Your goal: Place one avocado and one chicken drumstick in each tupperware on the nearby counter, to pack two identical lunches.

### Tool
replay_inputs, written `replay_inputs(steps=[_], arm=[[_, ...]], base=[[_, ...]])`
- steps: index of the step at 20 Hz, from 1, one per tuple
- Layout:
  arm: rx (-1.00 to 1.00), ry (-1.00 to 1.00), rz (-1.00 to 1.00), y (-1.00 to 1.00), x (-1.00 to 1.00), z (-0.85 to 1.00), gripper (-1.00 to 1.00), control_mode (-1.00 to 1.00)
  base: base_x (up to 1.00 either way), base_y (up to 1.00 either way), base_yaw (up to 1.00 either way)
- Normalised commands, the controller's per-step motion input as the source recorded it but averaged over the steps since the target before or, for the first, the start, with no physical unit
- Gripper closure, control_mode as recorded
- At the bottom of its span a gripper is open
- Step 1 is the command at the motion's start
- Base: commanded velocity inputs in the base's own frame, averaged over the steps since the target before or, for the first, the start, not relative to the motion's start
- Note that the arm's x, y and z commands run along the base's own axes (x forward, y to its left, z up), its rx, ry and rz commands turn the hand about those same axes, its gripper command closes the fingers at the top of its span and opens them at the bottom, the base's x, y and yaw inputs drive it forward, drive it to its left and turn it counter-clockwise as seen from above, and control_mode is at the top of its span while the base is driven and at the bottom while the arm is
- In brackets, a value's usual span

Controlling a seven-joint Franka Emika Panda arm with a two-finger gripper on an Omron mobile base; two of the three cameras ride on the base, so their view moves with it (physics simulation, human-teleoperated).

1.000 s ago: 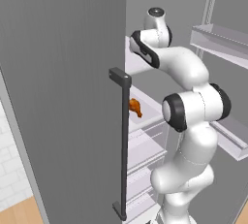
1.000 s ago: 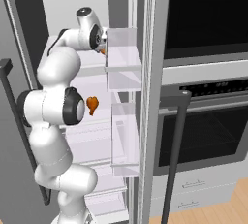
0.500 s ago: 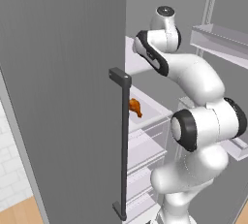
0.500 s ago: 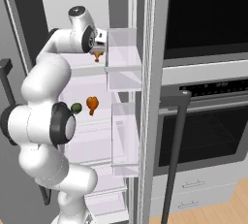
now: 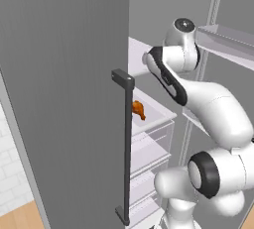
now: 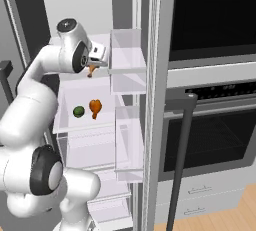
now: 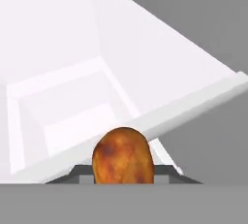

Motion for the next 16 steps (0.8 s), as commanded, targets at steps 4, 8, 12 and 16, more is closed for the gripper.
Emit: replay_inputs(steps=[4,8,12,16], arm=[[0.06,0.00,-0.02,0.00,-1.00,0.00,1.00,-1.00],[0.00,0.00,0.00,-0.02,-1.00,-0.01,1.00,-1.00],[0.00,0.00,0.00,-0.17,-1.00,-0.27,1.00,-1.00],[-0.01,0.00,0.00,-0.11,-1.00,-0.47,1.00,-1.00]], base=[[0.00,0.00,0.00],[0.00,0.00,0.00],[0.00,0.00,0.00],[0.00,0.00,0.00]])
